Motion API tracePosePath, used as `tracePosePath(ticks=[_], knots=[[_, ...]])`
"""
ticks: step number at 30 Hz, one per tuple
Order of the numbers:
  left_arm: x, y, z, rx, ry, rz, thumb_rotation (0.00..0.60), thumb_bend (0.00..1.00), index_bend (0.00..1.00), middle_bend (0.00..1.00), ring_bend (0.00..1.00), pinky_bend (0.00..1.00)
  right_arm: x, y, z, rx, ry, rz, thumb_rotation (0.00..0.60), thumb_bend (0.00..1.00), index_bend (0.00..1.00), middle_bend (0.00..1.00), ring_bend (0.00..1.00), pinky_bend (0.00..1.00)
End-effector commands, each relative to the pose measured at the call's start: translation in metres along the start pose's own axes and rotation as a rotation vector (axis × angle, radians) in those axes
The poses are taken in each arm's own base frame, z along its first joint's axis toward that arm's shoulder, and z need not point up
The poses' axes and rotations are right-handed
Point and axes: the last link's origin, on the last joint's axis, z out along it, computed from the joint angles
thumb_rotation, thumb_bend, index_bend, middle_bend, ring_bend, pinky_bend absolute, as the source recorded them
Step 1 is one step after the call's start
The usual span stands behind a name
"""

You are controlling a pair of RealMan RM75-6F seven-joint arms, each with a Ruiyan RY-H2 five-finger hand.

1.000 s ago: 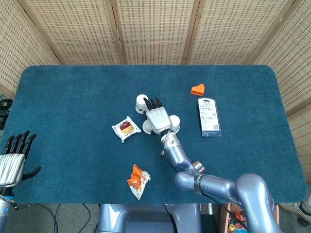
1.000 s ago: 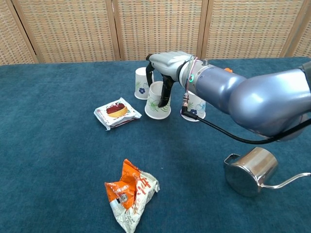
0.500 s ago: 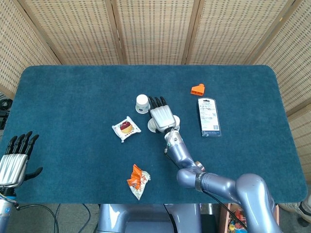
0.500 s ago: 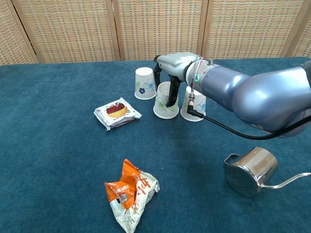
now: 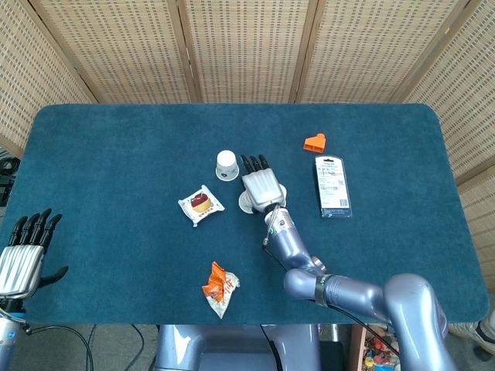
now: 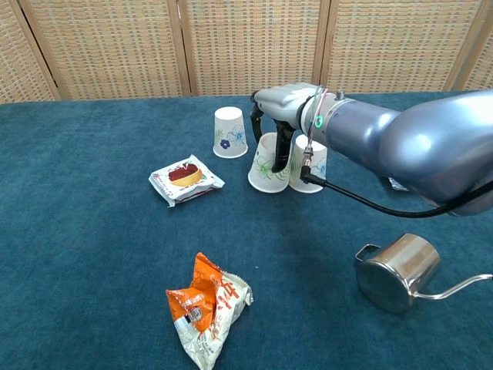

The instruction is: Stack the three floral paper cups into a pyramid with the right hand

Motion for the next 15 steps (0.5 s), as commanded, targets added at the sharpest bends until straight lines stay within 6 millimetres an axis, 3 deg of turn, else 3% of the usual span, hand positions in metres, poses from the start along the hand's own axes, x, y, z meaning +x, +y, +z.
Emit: tracePosePath(ticks=[1,7,15], knots=[[0.0002,-0.0001,-0.0002,0.0,0.001,0.0,0.6,0.2,0.0,0.0,0.0,0.0,-0.0024,0.0004,-0.0015,-0.004,-0.012,-0.005,0.6,0.04,0.49,0.0,0.0,0.0],[0.0005,0.0005,-0.0008,-0.005,0.003,0.001,0.6,0.2,0.0,0.0,0.0,0.0,-0.0055,0.0046,-0.0017,-0.018,-0.014,-0.019,0.6,0.04,0.45,0.0,0.0,0.0],[-0.0001,0.0015,-0.0003,-0.008,0.0,0.003,0.6,0.2,0.0,0.0,0.0,0.0,-0.0034,0.0055,-0.0068,-0.011,-0.022,-0.025,0.6,0.04,0.25,0.0,0.0,0.0]])
